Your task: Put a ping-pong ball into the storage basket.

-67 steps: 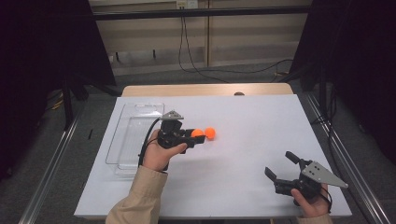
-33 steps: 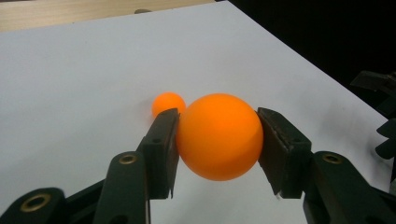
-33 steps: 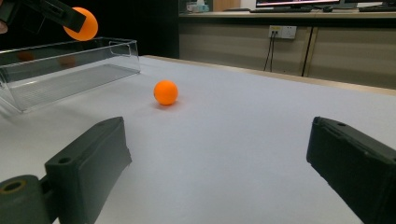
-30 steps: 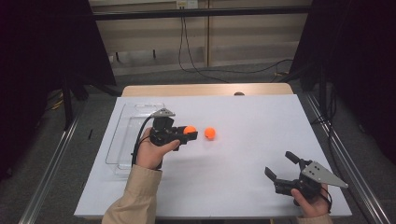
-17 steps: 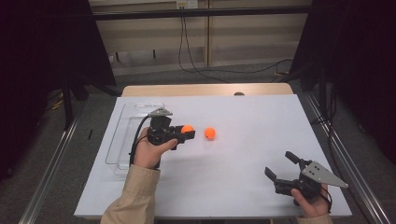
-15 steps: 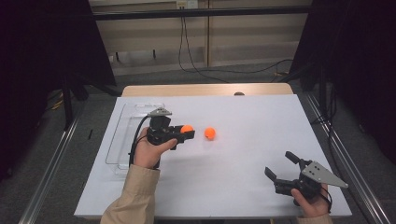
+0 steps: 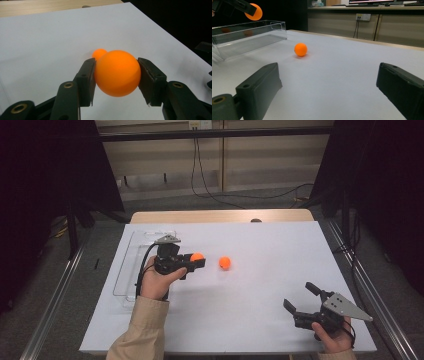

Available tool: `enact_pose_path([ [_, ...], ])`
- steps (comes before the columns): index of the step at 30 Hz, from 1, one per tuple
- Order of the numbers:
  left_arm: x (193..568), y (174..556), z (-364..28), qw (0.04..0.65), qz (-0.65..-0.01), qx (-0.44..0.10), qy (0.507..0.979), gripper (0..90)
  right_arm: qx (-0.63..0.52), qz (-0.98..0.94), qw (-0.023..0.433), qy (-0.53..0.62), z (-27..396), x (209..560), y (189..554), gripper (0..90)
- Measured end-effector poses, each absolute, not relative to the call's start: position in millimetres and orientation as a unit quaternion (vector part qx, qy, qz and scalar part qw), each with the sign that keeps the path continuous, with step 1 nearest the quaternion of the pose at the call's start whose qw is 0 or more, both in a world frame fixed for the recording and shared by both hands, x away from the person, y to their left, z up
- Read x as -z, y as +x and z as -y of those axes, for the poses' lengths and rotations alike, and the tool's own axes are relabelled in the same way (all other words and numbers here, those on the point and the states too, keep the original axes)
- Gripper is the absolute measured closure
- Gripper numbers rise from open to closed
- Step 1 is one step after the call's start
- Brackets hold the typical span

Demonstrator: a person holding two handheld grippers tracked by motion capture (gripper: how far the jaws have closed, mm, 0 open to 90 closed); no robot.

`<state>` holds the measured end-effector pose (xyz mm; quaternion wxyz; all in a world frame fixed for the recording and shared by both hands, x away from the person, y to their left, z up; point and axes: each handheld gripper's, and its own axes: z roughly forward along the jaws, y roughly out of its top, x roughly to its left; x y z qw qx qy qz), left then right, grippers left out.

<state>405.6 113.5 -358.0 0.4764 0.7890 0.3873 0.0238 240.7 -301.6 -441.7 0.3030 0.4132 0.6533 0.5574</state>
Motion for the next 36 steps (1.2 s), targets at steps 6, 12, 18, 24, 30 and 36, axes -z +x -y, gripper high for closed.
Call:
enact_pose_path([
  [6,357.9,406.6,-116.6,0.475,-0.391,-0.027,0.788,50.8,-0.557,-0.653,0.304,0.413,301.6,441.7,240.8,4.7],
  [12,357.4,406.9,-119.2,0.473,-0.395,-0.026,0.787,50.8,-0.556,-0.654,0.303,0.413,301.5,441.7,240.7,4.6],
  [18,357.8,407.8,-121.5,0.472,-0.399,-0.029,0.786,50.8,-0.556,-0.655,0.303,0.413,301.5,441.8,240.8,4.7],
  [24,357.8,409.0,-125.5,0.469,-0.403,-0.029,0.785,50.8,-0.556,-0.654,0.303,0.413,301.5,441.9,240.8,4.6],
  [30,357.4,409.5,-128.5,0.468,-0.409,-0.034,0.783,50.8,-0.556,-0.655,0.303,0.412,301.4,441.9,240.9,4.7],
  [36,357.6,410.4,-131.5,0.465,-0.41,-0.038,0.784,50.8,-0.556,-0.655,0.303,0.413,301.5,441.9,240.9,4.7],
])
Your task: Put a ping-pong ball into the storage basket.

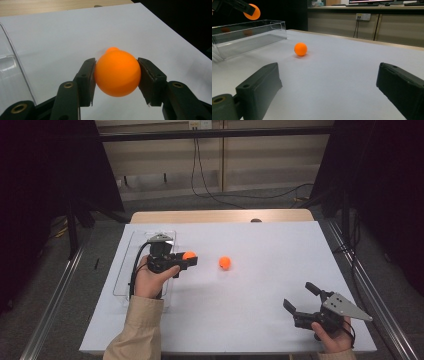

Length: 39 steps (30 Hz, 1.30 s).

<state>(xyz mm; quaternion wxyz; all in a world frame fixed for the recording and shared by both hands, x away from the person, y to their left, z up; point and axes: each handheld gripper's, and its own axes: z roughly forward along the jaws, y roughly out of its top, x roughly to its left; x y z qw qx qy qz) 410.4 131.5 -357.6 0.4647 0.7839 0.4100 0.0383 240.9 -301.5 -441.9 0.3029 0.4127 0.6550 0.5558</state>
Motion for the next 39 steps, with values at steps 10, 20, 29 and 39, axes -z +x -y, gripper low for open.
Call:
enact_pose_path([
  [10,357.1,411.3,-136.1,0.464,-0.416,-0.041,0.781,50.7,-0.555,-0.656,0.303,0.412,301.4,442.1,241.0,4.7],
  [20,356.1,411.9,-141.5,0.464,-0.423,-0.046,0.777,50.7,-0.555,-0.656,0.303,0.412,301.5,442.1,241.0,4.7],
  [29,354.5,412.3,-147.2,0.463,-0.43,-0.05,0.774,50.8,-0.556,-0.655,0.303,0.412,301.5,441.9,240.9,4.7],
  [39,354.1,413.4,-153.0,0.462,-0.434,-0.054,0.771,50.7,-0.556,-0.655,0.303,0.413,301.5,441.9,240.9,4.7],
])
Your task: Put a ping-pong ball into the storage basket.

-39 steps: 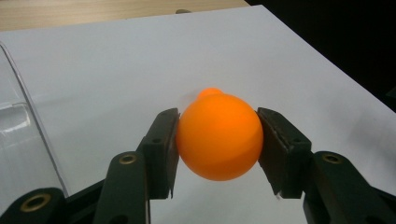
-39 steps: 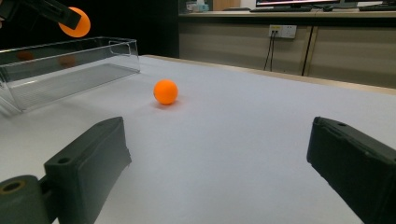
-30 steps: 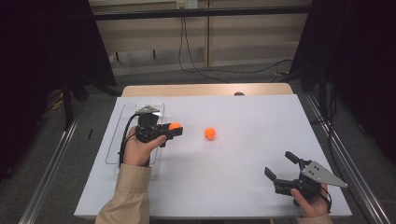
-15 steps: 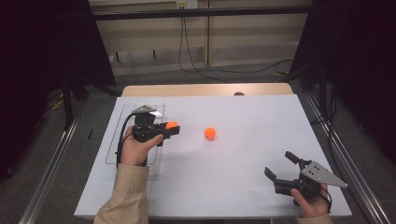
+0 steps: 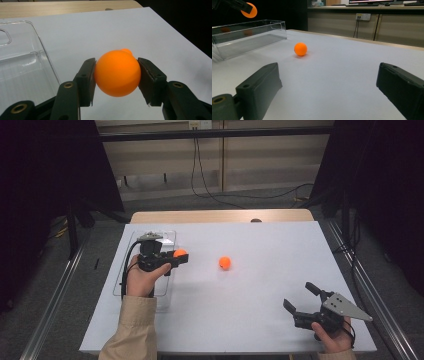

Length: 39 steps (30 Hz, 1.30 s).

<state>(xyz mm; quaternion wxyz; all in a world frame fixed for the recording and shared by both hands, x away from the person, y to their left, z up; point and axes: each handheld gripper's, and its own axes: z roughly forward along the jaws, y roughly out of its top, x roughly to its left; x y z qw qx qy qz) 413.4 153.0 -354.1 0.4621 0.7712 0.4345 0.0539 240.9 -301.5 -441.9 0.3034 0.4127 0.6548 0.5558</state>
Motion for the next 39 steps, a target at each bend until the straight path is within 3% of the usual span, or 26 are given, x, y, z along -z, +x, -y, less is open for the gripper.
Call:
enact_pose_path([
  [39,355.5,417.0,-174.1,0.454,-0.46,-0.078,0.759,50.8,-0.554,-0.656,0.304,0.412,301.5,442.0,240.8,4.7],
])
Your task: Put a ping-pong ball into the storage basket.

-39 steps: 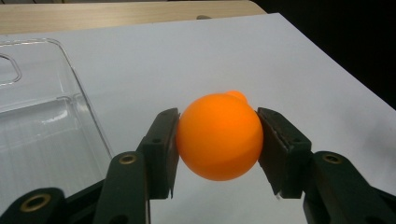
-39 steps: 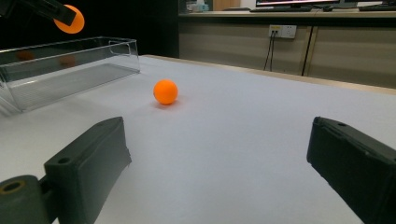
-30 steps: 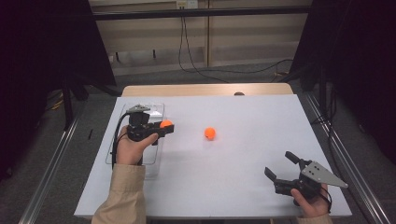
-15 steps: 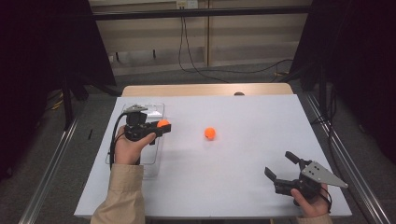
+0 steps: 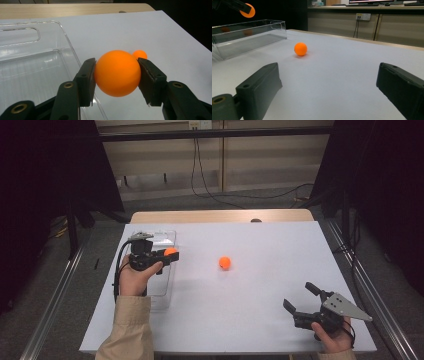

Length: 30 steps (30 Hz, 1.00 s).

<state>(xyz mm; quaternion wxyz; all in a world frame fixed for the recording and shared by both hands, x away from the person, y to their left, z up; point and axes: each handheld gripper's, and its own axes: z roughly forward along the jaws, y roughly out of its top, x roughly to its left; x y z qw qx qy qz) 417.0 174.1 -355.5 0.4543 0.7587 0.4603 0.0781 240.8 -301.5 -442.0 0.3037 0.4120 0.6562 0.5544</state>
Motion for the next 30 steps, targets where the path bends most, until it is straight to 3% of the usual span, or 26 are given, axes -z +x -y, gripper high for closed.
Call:
enact_pose_path([
  [30,357.7,419.8,-192.1,0.445,-0.483,-0.095,0.748,50.8,-0.554,-0.656,0.304,0.412,301.3,442.3,241.2,4.7],
])
